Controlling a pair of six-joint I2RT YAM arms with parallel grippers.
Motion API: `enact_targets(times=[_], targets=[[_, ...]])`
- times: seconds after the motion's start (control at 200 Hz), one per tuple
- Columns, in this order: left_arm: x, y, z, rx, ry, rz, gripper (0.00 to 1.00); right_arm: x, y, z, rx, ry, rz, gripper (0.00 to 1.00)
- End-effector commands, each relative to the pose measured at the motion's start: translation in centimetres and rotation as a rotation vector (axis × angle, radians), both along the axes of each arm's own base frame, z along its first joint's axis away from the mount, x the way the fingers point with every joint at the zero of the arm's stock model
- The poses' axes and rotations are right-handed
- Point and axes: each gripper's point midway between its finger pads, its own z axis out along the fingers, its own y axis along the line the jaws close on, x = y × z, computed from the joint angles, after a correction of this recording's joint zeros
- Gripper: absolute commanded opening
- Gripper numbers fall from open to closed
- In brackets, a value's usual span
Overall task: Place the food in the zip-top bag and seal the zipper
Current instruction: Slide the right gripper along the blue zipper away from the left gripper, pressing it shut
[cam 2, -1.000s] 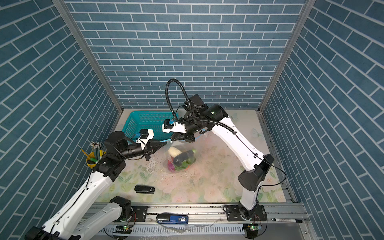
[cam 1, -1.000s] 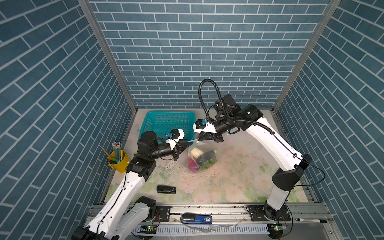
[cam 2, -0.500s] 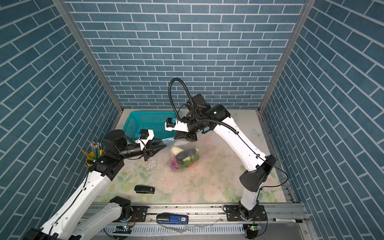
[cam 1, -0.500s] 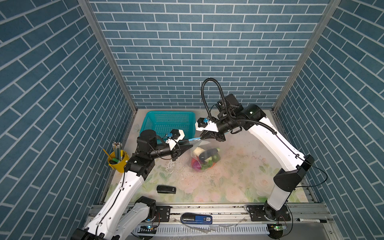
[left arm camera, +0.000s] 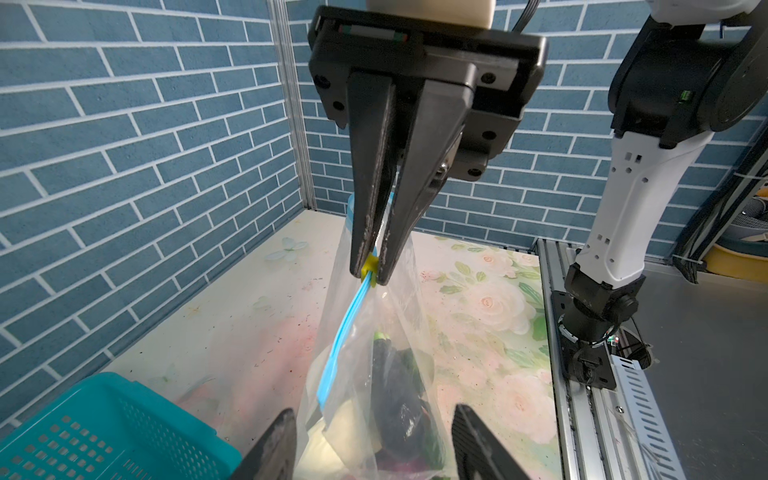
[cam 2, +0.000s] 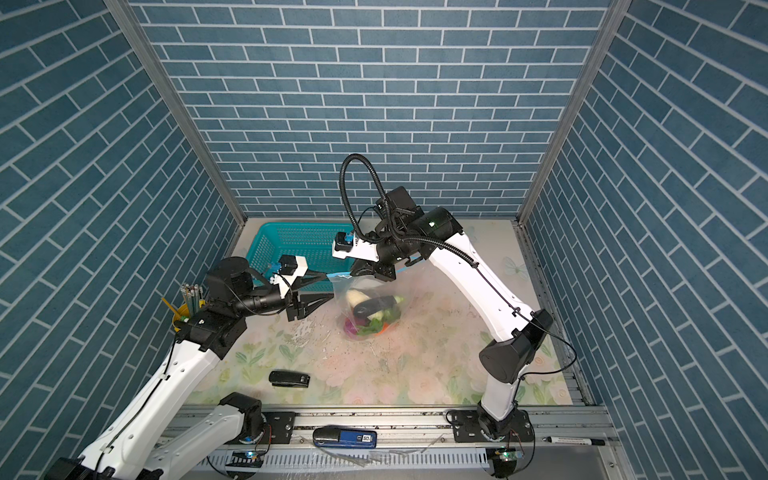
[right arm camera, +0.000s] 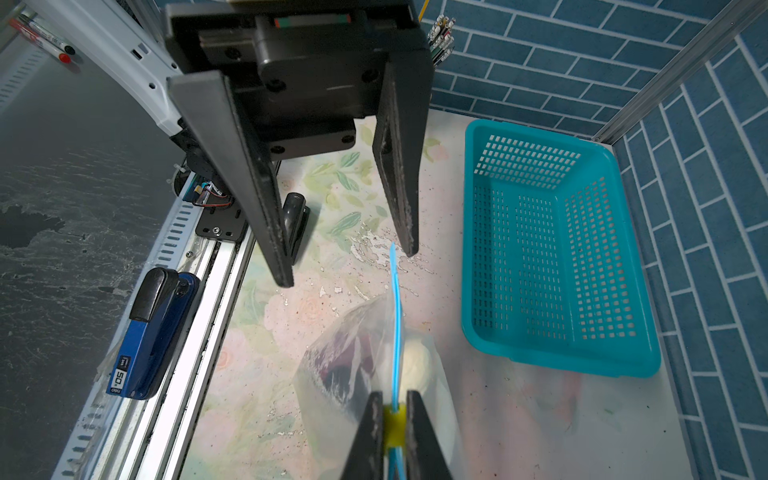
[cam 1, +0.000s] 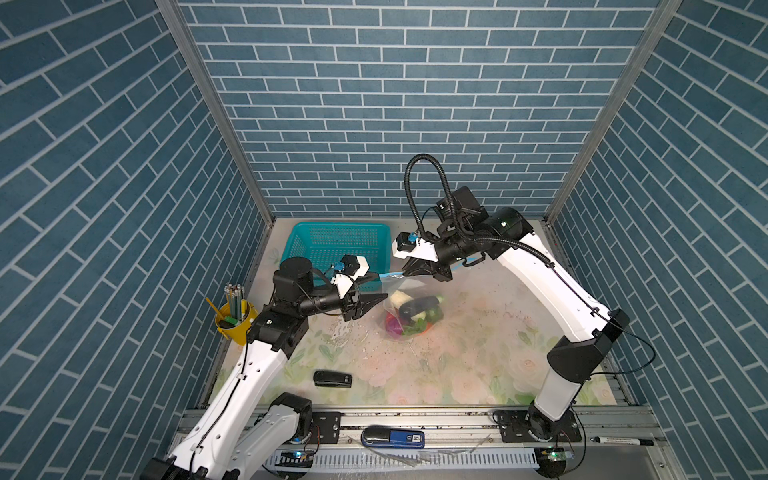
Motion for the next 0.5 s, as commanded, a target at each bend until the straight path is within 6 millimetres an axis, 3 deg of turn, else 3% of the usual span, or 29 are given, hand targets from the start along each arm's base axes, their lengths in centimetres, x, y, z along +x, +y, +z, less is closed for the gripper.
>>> enact_targets(times=[0.0, 0.29, 0.495], targets=[[0.4, -0.1, 2.0, -0.027, -0.039, 0.001, 0.59, -0.3, 0.0, 0.2, 0.012, 0.013, 0.001, 0.04], [1.8, -1.0, 2.4, -0.06, -0.029, -0.011, 0.53, -0.5, 0.0, 0.4, 0.019, 0.02, 0.005, 0.04], [2.4, -1.7, 3.0, -0.087, -0.013, -0.037, 0.26, -0.5, -0.1, 0.5, 0.019, 0.02, 0.0, 0.04]])
